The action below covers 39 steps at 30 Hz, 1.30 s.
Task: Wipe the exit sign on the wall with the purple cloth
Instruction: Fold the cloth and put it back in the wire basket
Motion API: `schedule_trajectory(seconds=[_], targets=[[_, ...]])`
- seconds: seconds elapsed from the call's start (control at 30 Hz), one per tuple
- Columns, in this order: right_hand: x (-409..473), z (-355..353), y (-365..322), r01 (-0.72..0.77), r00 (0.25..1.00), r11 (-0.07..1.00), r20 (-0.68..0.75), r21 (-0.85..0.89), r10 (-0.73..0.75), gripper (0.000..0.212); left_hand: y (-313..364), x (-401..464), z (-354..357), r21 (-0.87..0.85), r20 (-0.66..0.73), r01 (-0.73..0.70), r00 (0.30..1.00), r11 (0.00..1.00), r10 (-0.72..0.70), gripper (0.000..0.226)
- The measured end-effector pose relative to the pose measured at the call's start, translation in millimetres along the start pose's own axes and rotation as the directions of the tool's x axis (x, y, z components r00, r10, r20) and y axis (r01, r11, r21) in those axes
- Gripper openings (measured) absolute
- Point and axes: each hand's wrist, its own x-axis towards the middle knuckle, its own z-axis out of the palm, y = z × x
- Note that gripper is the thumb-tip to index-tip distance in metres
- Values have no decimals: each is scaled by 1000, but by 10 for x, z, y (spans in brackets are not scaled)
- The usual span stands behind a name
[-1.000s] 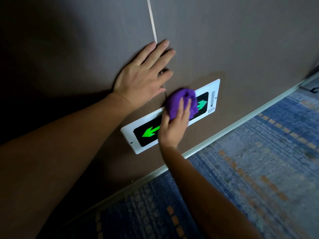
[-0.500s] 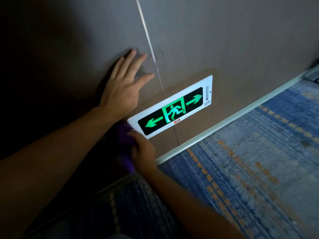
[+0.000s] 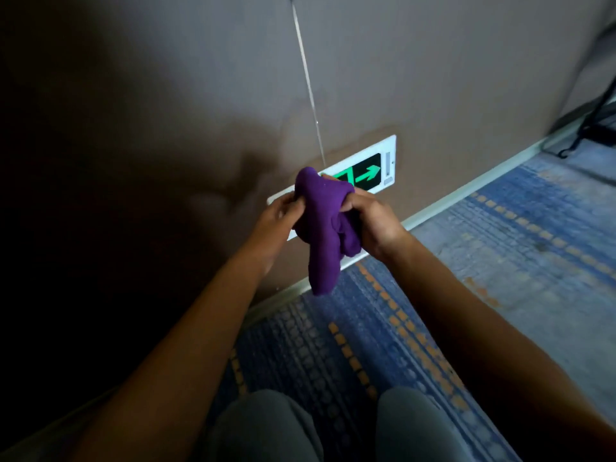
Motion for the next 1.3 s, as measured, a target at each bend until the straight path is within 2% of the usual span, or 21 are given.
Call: schedule_trajectory(seconds=[0.07,0.13,0.2,0.23,0.3,0.33,0.4,0.47,0.57,0.63,0.77,0.83,0.93,1.03,1.13,1.23,1.3], targets=[[-67,-19,-190,23,998,995,-54,-98,-28,66,19,-26,19,-33,-40,-90,995,995,88,21],[-116,11,-373,31,991,969,-119,-247,-62,64,142,-55,38,-7,-43,-190,981,982,189,46],[-200,108,-567,-10,981,928,-181,-372,-62,43,308,-101,62,162,-47,-283,955,945,294,81],[-235,159,-684,-19,976,893,-202,-451,-81,29,447,-129,71,268,-25,-338,934,902,357,90],[-309,245,-1025,-19,976,816,-189,-577,-111,11,812,-176,129,359,111,-418,907,834,407,89],[-363,278,-1221,-26,976,799,-188,-601,-110,14,1028,-188,143,344,185,-407,913,846,364,82],[-489,375,-1692,-31,975,807,-195,-590,-106,20,1486,-261,172,266,262,-292,939,919,222,59],[-662,502,-2212,-34,964,852,-243,-522,-111,23,1968,-403,193,144,259,-171,957,975,130,36],[-993,702,-2995,-31,930,886,-339,-463,-145,24,2772,-684,229,-23,168,-112,979,993,114,25],[-1234,860,-3482,-26,903,877,-389,-480,-185,18,3338,-846,270,-66,120,-133,983,989,140,27],[-1728,1123,-4273,-79,838,849,-497,-522,-227,6,4323,-1159,434,-73,158,-203,964,976,213,36],[-1977,1125,-4589,-94,834,873,-517,-479,-194,23,4667,-1326,536,-118,183,-209,956,971,229,34],[-2390,1111,-4971,-118,893,949,-450,-293,-28,38,5174,-1640,733,-226,192,-201,950,953,246,25],[-2798,1105,-5223,-121,914,983,-401,-140,55,31,5595,-1970,984,-293,205,-147,955,945,212,22],[-3108,1062,-5659,8,911,998,-412,-57,-30,18,5952,-2159,1251,-436,270,-14,952,900,145,26],[-3370,955,-6235,111,885,989,-443,-93,-141,31,6239,-2175,1529,-615,369,172,925,770,88,41],[-3483,842,-6600,117,889,976,-419,-184,-186,35,6367,-2110,1722,-547,469,194,877,814,106,57]])
